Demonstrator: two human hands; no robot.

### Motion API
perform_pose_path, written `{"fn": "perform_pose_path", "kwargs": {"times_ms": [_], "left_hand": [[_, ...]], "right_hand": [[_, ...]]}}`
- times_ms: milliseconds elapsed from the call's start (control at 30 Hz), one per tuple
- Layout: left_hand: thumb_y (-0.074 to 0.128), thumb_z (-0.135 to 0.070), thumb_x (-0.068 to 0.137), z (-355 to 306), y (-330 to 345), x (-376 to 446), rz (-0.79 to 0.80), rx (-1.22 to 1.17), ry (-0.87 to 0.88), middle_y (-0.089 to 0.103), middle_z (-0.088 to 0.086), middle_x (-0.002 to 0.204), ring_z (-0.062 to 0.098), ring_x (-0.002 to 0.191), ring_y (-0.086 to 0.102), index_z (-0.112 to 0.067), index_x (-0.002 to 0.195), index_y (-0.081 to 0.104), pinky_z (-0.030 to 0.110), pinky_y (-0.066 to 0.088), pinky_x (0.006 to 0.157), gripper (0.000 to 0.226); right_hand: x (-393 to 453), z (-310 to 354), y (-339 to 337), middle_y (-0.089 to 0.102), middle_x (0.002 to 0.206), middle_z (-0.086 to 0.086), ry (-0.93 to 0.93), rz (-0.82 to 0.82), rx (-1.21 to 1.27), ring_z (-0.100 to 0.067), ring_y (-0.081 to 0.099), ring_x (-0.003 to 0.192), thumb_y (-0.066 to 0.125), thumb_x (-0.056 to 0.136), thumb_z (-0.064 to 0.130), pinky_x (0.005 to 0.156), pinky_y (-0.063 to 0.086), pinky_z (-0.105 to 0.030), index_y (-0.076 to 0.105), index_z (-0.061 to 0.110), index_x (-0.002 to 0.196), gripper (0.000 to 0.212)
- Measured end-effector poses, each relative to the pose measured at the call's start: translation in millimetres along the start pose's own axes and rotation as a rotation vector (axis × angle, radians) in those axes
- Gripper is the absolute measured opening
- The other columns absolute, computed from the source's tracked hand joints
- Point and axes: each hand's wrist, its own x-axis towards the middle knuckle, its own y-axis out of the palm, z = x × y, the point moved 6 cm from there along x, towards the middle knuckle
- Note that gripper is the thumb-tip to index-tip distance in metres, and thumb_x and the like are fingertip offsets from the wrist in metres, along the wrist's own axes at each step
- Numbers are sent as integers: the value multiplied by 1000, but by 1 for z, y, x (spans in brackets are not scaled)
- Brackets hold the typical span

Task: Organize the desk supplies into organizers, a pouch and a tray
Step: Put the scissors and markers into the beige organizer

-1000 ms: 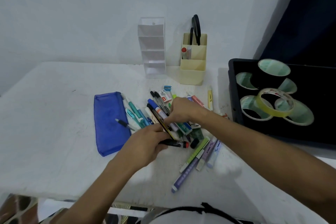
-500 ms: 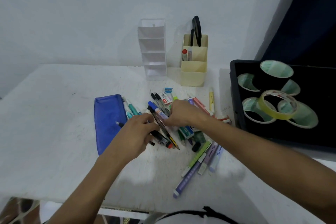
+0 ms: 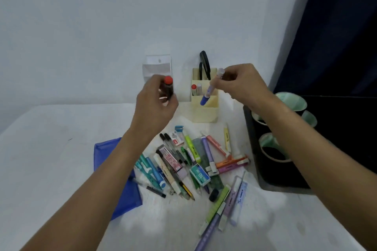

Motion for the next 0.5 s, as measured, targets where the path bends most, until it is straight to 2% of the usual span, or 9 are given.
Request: {"fn": "perform_pose_path", "kwargs": {"times_ms": [67, 133, 200, 267, 300, 400, 500], "left_hand": [[61, -7, 84, -18, 16, 27, 22, -102, -6, 61, 1, 89, 9, 78, 69, -20, 101, 50, 20, 57, 71, 24], [62, -4, 83, -30, 33, 50, 48, -126, -18, 62, -7, 85, -5, 70, 66, -17, 98, 51, 7, 49, 62, 23], [65, -8, 81, -31, 48, 66, 67, -80, -10, 66, -8, 85, -1, 67, 67, -17, 97, 52, 11, 50, 61, 22], [68, -14, 79, -24, 64, 77, 99, -37, -15, 68, -5, 85, 13, 69, 68, -16, 96, 54, 29, 56, 66, 23], [69, -16, 78, -20, 73, 81, 122, -6, -22, 67, -5, 85, 17, 70, 68, -15, 97, 55, 33, 56, 66, 24], [72, -19, 78, -7, 96, 87, 190, 137, -11, 63, -5, 83, 19, 78, 63, -12, 99, 57, 25, 47, 67, 26], [74, -17, 77, 5, 111, 87, 238, 155, -17, 63, -5, 87, 16, 79, 58, -13, 98, 60, 21, 40, 69, 25]], "right_hand": [[9, 3, -19, 44, 42, 12, -52, -105, -16, -6, 34, 44, 70, 80, 22, 48, 31, -15, 67, 10, 63, 21], [16, 6, -32, 54, 44, 13, -120, -179, -49, -8, 33, 43, 64, 83, 20, 43, 28, -11, 70, 5, 68, 22], [22, 4, -36, 63, 50, 15, -161, -233, -68, -8, 36, 42, 61, 84, 18, 43, 29, -9, 71, 5, 71, 21], [28, -1, -33, 62, 50, 18, -181, -260, -100, -5, 43, 43, 60, 84, 16, 44, 33, -9, 70, 6, 70, 20], [31, -4, -29, 65, 54, 16, -193, -255, -121, -4, 47, 44, 59, 85, 14, 46, 35, -8, 70, 6, 70, 20], [45, -22, -10, 72, 67, 3, -196, -199, -190, -2, 53, 51, 58, 85, 15, 53, 36, -6, 70, 9, 69, 21], [57, -46, 8, 71, 74, -6, -132, -150, -250, -7, 49, 47, 58, 88, 18, 48, 38, -12, 71, 8, 75, 21]]}}
